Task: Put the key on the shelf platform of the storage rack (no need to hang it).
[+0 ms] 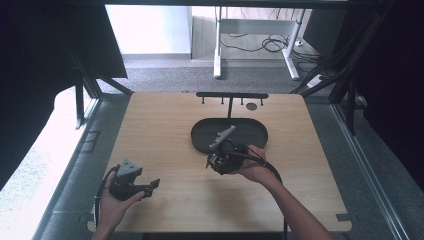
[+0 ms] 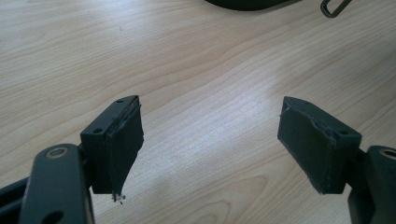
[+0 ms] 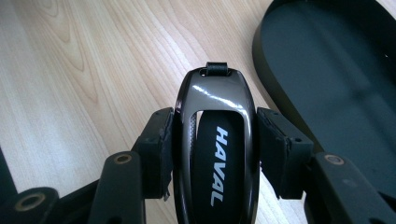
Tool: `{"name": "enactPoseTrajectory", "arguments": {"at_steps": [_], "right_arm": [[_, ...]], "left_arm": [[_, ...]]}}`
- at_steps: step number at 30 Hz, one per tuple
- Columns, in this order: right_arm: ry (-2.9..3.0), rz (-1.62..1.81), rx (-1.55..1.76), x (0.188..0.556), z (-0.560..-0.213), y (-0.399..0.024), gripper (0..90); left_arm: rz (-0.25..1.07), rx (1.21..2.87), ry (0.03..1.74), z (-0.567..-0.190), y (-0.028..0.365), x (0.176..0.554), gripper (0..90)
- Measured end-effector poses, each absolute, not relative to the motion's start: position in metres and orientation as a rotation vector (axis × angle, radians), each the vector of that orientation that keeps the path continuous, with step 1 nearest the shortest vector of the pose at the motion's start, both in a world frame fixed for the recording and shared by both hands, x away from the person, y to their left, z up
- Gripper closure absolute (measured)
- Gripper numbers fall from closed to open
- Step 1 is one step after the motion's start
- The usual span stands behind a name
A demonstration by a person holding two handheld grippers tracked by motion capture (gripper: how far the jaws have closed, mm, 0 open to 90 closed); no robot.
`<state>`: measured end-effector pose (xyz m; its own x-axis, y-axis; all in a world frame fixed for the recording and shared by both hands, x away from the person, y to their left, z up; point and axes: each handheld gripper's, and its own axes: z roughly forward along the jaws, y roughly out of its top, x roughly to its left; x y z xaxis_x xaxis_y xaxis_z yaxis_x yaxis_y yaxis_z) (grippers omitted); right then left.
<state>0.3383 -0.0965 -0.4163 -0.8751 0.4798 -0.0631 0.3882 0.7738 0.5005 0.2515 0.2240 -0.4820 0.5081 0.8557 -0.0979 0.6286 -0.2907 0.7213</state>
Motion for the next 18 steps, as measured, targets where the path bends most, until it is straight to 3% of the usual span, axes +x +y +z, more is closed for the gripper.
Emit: {"name": "enactPoseTrajectory", "arguments": {"at_steps": [18], "right_arm": [[2.749,0.703,0.731,0.350,-0.416,-0.109,49.1]], "left_arm": [[0.401,2.029,1.217,-0.482,0.223,0.251,22.5]]}}
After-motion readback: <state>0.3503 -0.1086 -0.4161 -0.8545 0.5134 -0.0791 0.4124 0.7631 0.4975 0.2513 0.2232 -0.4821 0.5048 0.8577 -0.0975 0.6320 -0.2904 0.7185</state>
